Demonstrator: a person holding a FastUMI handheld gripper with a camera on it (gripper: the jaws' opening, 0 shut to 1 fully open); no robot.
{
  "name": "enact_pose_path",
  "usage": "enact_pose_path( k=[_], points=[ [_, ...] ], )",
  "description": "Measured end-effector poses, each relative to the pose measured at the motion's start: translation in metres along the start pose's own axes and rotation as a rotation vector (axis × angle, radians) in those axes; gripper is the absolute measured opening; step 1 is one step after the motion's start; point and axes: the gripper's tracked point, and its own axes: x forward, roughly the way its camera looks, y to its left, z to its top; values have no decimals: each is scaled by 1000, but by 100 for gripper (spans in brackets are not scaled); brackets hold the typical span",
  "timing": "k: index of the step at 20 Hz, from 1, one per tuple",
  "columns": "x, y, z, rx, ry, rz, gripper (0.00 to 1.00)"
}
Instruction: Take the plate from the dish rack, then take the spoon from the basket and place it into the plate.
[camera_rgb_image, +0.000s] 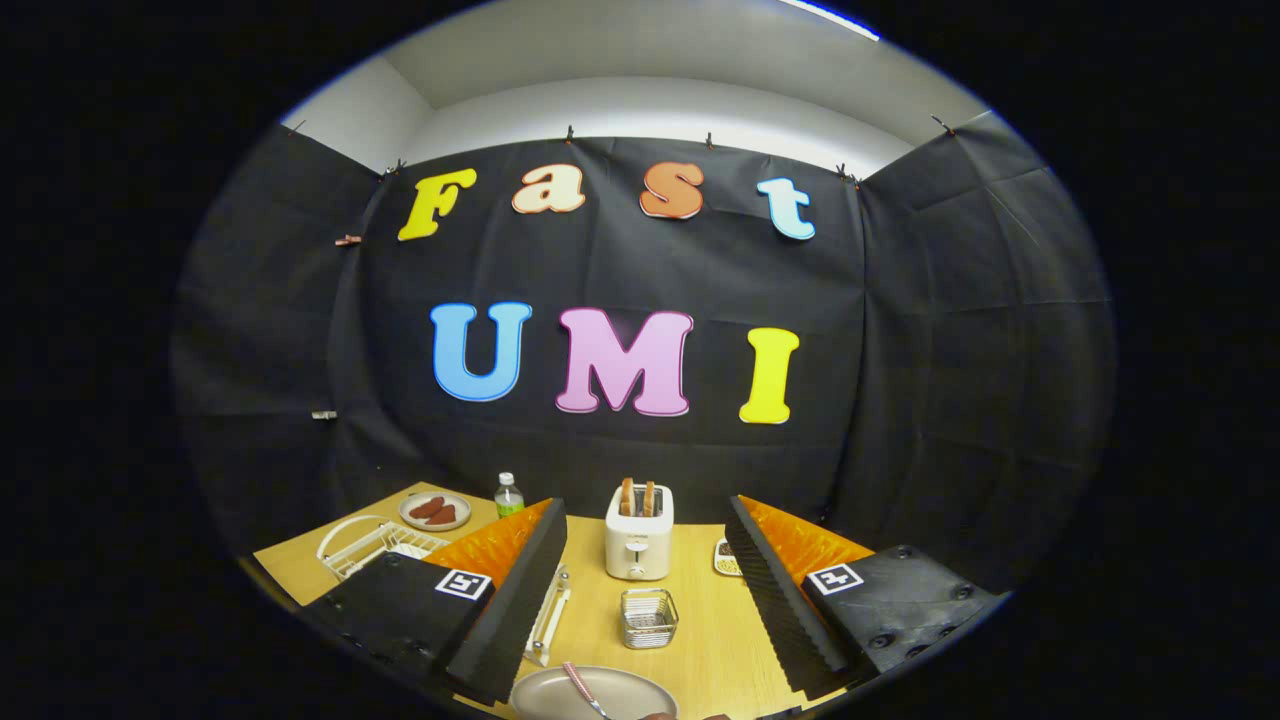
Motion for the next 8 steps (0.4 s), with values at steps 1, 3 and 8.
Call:
enact_pose_path(
  k=[1,3,8],
  points=[
    [-7,10,12,6,-32,7,98],
    [-17,23,31,-13,-92,10,99],
    [-44,27,28,-41,-111,-54,98]
  ],
)
